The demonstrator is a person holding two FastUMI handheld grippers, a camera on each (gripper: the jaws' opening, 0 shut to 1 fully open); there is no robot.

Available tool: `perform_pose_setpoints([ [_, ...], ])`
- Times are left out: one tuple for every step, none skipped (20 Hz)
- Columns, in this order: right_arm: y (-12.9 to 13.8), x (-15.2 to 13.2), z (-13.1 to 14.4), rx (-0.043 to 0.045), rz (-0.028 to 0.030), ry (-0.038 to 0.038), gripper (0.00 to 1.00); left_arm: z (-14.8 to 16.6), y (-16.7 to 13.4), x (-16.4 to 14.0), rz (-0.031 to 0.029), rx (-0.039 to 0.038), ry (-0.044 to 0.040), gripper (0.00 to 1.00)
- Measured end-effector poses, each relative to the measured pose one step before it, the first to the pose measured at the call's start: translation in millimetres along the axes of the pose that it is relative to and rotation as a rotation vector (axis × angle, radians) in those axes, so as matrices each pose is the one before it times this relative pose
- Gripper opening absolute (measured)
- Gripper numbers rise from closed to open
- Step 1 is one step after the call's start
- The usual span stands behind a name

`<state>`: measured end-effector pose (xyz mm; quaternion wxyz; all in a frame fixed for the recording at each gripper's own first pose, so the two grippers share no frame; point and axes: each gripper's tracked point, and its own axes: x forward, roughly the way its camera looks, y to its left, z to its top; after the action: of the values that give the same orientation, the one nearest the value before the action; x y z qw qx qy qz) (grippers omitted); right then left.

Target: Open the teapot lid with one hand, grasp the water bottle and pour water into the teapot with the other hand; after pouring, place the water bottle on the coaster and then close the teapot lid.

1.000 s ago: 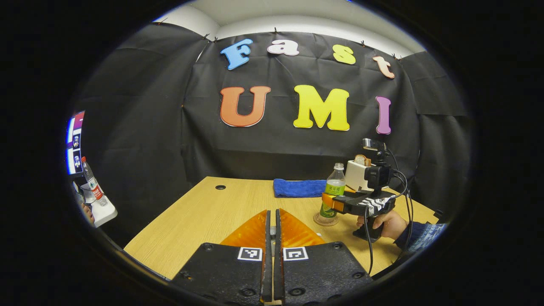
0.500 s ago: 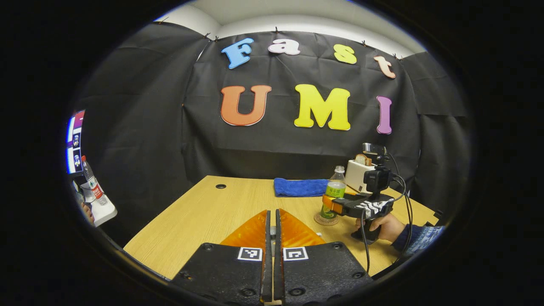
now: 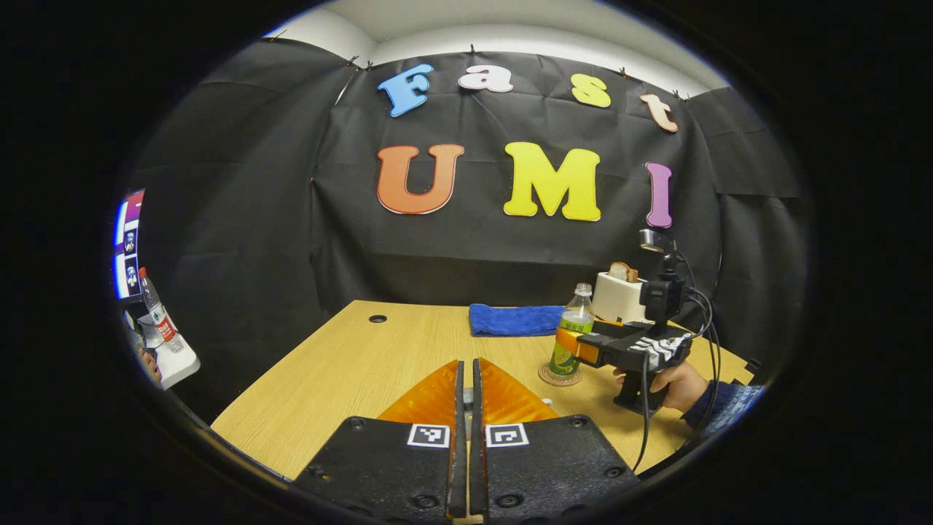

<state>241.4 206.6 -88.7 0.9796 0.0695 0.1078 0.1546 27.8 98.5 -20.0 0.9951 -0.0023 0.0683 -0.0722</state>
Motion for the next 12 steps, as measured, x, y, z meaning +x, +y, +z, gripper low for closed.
perform_pose_setpoints([
  [-3.00, -7.04, 2.44, -0.00672, -0.00820, -0.00655, 0.97, 2.12, -1.73, 1.04, 0.00162, 0.00111, -0.00893, 0.04],
  [-4.02, -7.73, 3.13, -0.00597, -0.00337, -0.00436, 0.97, 1.55, -5.74, 1.10, -0.01390, 0.00552, -0.00817, 0.04],
  [-0.84, -9.24, 2.69, -0.00270, 0.00644, -0.00949, 0.97, 1.57, -7.20, 0.39, -0.01981, 0.00840, -0.01033, 0.04],
  [-3.30, -7.41, 1.59, -0.00082, 0.00089, -0.00665, 0.97, 0.90, -6.89, 2.62, -0.01668, 0.00686, -0.00937, 0.04],
  [-5.70, -8.20, 0.25, -0.00004, -0.00281, -0.00512, 0.97, -1.26, -7.03, 4.01, -0.01747, 0.00110, -0.00170, 0.05],
  [-5.84, -8.95, -0.10, -0.00032, -0.00466, -0.00309, 0.97, -4.67, -9.16, 6.11, -0.02358, 0.00134, 0.00350, 0.05],
  [-5.47, -9.35, 0.29, -0.00766, -0.00405, -0.00881, 0.96, -2.65, -8.41, 6.75, -0.01924, 0.00603, 0.00178, 0.05],
  [-6.81, -10.19, 1.13, -0.01134, -0.01138, -0.01204, 0.97, -2.89, -6.49, 6.76, -0.01389, 0.00828, 0.00170, 0.05],
  [-8.00, -9.24, -0.59, -0.01313, -0.01456, -0.01090, 0.96, -4.56, -4.38, 7.55, -0.00469, 0.01415, -0.00136, 0.05],
  [-7.27, -10.32, -1.17, -0.01587, -0.01222, -0.00619, 0.97, -2.70, 0.09, 9.15, 0.00787, 0.01482, -0.00998, 0.05],
  [-5.57, -9.19, -1.94, -0.01179, -0.00688, -0.00688, 0.97, -5.07, 0.45, 9.20, 0.01114, 0.00018, -0.00046, 0.05],
  [-5.27, -9.57, -0.63, -0.00678, -0.00767, -0.01154, 0.96, -9.68, -1.97, 10.76, 0.00016, -0.01849, 0.00977, 0.05],
])
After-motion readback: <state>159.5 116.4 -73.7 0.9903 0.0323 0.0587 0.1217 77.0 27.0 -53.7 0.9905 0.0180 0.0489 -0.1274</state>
